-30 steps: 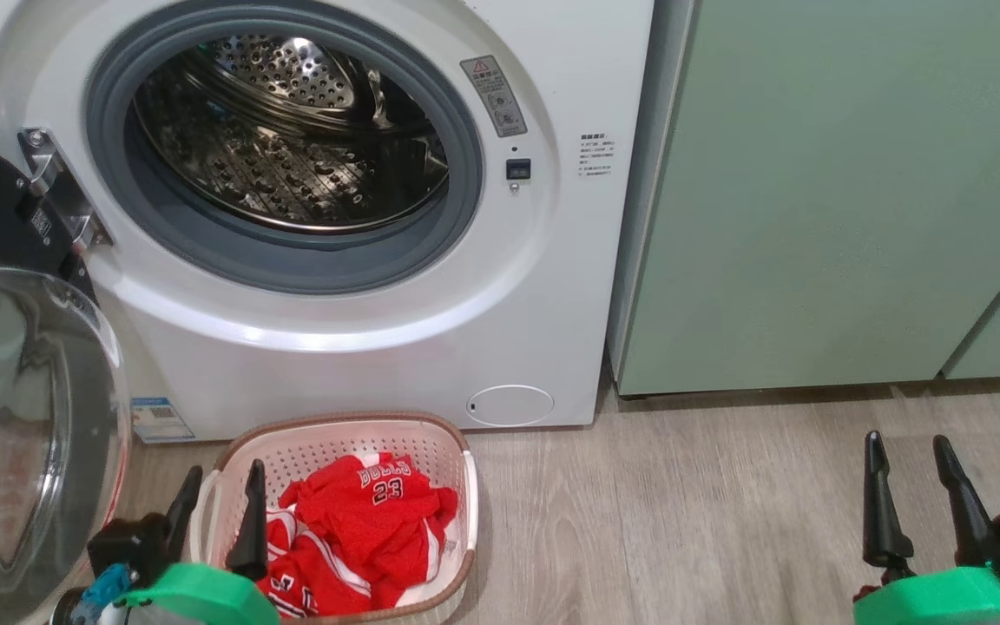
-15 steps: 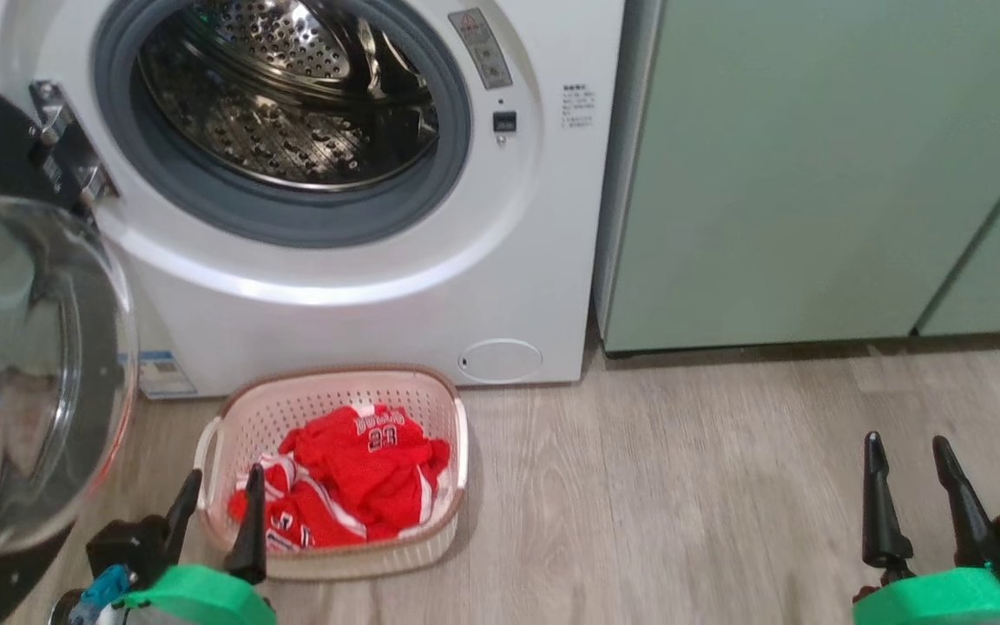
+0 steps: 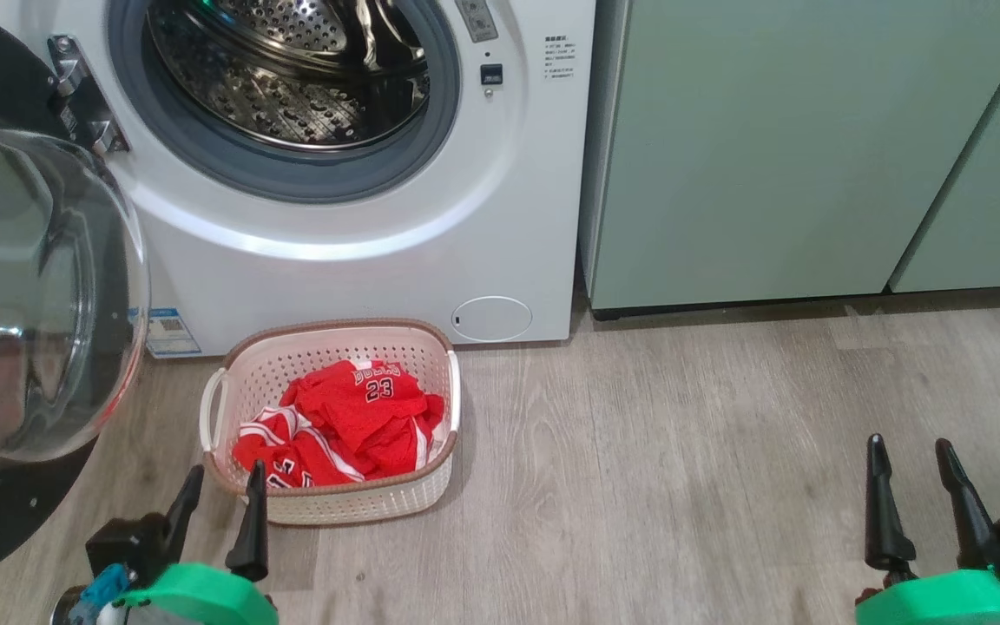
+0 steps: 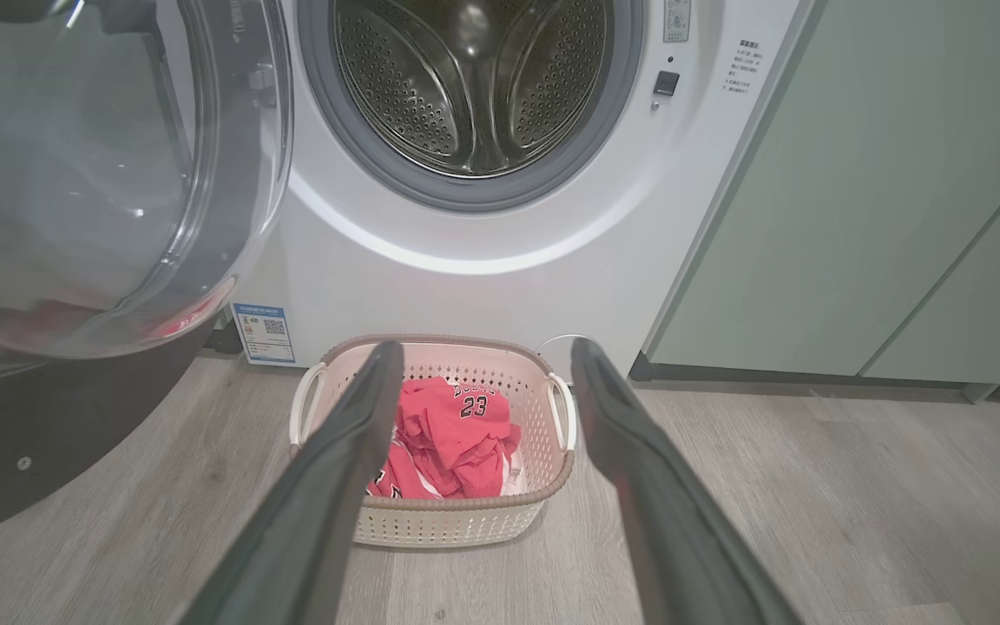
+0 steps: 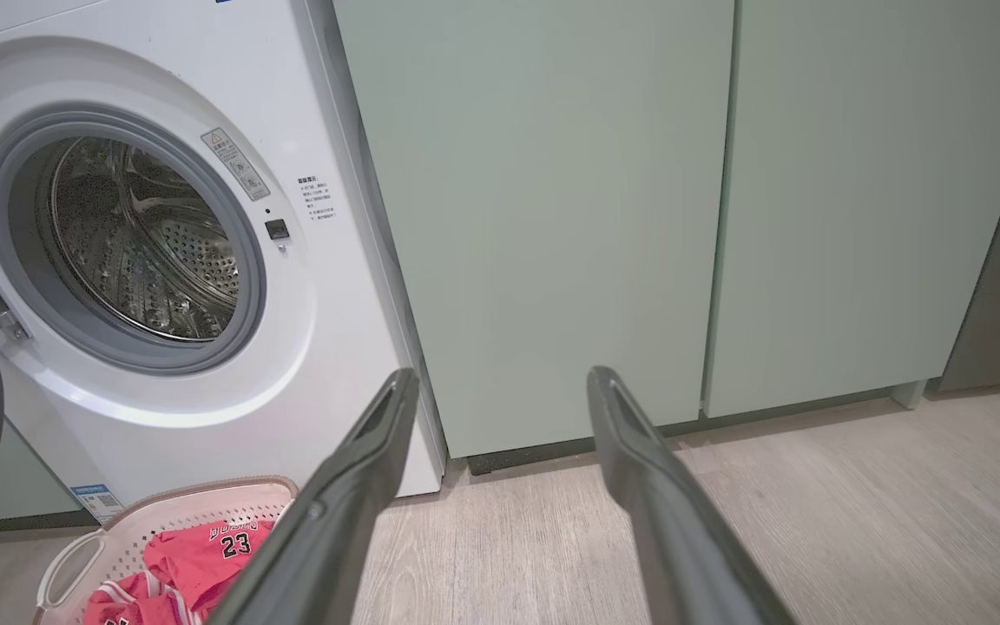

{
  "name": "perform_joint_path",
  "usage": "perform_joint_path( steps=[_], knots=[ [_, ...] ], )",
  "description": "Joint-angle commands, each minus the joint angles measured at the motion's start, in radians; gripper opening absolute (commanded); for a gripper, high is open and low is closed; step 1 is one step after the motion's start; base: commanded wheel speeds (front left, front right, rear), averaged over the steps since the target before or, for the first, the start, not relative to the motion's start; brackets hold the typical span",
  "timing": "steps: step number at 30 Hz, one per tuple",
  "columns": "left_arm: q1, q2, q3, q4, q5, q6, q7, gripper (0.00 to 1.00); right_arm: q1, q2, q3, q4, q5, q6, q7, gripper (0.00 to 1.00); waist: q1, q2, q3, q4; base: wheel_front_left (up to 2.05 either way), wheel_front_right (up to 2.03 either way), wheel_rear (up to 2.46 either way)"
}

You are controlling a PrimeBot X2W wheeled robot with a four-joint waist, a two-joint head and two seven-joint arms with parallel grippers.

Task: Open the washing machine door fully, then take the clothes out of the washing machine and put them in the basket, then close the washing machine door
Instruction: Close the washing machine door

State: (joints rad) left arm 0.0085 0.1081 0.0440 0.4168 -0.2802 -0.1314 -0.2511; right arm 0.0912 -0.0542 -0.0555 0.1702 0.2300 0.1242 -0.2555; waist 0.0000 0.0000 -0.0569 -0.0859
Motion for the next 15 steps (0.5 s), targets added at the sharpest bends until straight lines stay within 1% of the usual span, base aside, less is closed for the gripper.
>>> perform_joint_path(
  steps=[1, 10, 15],
  knots=[
    [-0.045, 0.01, 0.035, -0.034, 0.011, 0.001, -0.011, 1.0, -0.016, -0.009, 0.02, -0.031, -0.004, 0.007, -0.006, 1.0, 0.0, 0.0, 0.0, 0.0, 0.0, 0.0, 0.0],
    [-0.046, -0.007, 0.043, -0.051, 0.022, 0.001, -0.011, 1.0, -0.014, -0.009, 0.016, -0.032, -0.002, 0.007, -0.006, 1.0, 0.0, 0.0, 0.0, 0.004, 0.0, 0.0, 0.0],
    [-0.045, -0.01, 0.052, -0.062, 0.025, 0.001, -0.011, 1.0, -0.012, -0.008, 0.018, -0.035, -0.002, 0.007, -0.006, 1.0, 0.0, 0.0, 0.0, 0.018, 0.0, 0.0, 0.0]
  ],
)
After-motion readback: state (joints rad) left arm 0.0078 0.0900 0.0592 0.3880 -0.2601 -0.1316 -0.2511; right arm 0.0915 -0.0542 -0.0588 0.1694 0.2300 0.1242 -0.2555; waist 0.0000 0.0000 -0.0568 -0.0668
